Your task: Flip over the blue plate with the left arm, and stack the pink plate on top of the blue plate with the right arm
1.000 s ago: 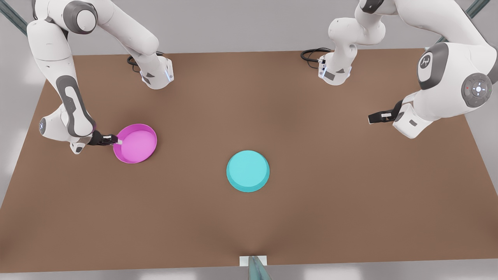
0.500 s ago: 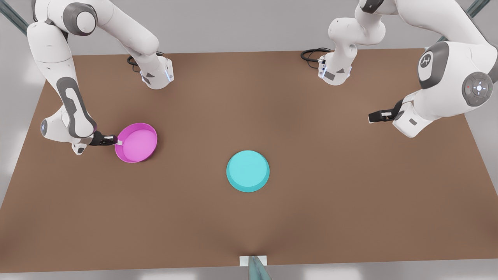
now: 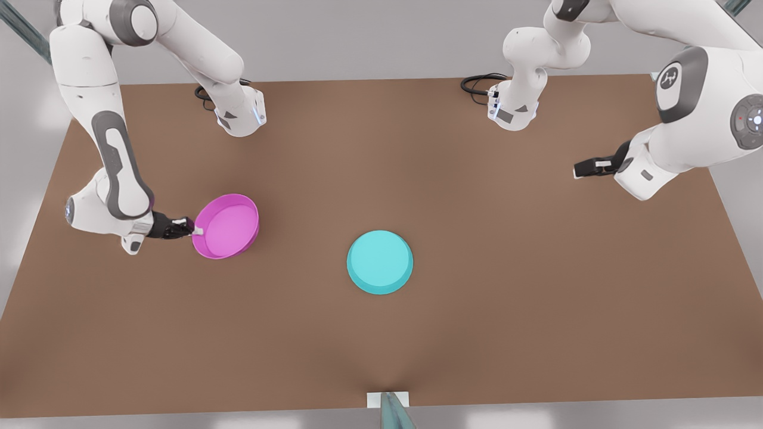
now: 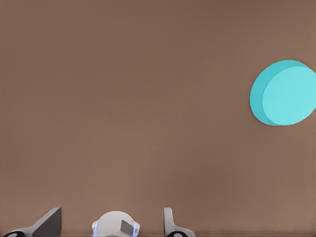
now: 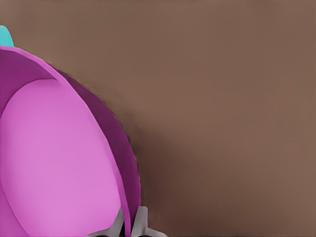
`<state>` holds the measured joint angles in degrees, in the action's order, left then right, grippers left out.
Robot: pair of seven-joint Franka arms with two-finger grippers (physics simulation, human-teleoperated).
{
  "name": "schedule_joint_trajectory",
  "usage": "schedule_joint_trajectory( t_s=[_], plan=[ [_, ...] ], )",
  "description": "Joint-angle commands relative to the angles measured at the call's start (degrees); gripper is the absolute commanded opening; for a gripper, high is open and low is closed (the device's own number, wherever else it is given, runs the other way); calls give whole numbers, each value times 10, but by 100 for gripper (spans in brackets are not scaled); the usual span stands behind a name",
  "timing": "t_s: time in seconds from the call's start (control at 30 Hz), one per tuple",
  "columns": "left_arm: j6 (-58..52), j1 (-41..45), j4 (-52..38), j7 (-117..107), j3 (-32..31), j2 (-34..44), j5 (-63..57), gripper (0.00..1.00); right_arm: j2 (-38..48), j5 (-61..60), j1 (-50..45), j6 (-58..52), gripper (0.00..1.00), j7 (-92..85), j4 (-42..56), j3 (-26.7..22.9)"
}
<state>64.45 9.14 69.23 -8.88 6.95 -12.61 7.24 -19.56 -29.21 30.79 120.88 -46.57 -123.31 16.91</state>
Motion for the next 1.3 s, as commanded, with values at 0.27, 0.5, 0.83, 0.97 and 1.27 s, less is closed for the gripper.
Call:
schedule_joint_trajectory(
  t_s=[0.27,0.5,0.83,0.97,1.27],
  plan=[
    [28,1,0,30,-2,-37,51,100,-43,-189,-256,8,21,382,136,27],
    [28,2,0,26,-4,-39,51,100,-123,-200,-369,77,21,639,222,24],
    [31,1,-1,20,-4,-41,58,100,-188,-197,-408,23,21,770,316,-37],
    [31,1,-1,20,0,-44,57,100,-189,-188,-472,25,21,812,322,-56],
    [31,1,-1,19,0,-44,58,100,-215,-182,-509,24,21,820,347,-106]
  ],
)
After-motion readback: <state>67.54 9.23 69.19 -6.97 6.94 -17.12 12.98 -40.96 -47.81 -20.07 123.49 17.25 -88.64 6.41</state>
